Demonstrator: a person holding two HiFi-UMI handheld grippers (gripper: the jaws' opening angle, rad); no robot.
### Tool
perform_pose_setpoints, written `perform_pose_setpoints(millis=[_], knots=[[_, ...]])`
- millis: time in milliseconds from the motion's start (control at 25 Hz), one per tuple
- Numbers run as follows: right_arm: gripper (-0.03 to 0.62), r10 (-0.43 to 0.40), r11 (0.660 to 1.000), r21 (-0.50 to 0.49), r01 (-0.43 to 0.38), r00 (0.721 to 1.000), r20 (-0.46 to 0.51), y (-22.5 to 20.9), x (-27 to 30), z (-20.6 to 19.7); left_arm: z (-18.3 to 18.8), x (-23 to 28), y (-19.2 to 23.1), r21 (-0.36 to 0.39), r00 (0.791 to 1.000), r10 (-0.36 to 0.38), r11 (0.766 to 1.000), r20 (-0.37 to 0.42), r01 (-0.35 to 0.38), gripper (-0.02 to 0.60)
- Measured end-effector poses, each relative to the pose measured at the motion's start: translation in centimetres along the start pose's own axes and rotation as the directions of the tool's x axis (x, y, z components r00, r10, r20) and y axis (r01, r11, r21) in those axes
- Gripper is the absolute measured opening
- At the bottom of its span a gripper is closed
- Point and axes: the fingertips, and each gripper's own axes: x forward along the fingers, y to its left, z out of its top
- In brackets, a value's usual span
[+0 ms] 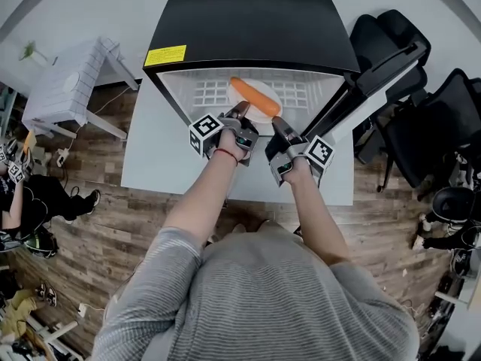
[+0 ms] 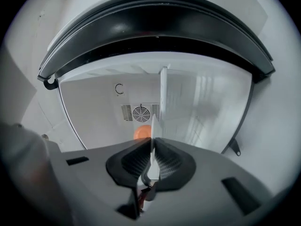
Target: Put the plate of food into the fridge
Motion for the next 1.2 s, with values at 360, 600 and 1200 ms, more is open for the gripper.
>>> perform_pose_setpoints(millis=[360,600,1200], knots=[[0.029,-0.042,0.999,0.023,0.041,0.998,0.043,-0.5,0.6,1.0,-0.3,-1.1,-1.7,0.159,0.992,-0.024,0.986,-0.122,0.043,0.152],[0.029,-0.065,0.998,0.009,0.065,0.996,0.063,-0.4,1.7,1.7,-2.4,-7.1,-2.5,0.335,0.973,0.031,0.941,-0.230,0.049,0.156],[0.026,-0.156,0.988,0.016,0.155,0.982,0.104,-1.0,5.0,3.3,-14.7,-20.2,-8.9,0.660,0.801,0.069,0.611,-0.594,0.437,0.026]])
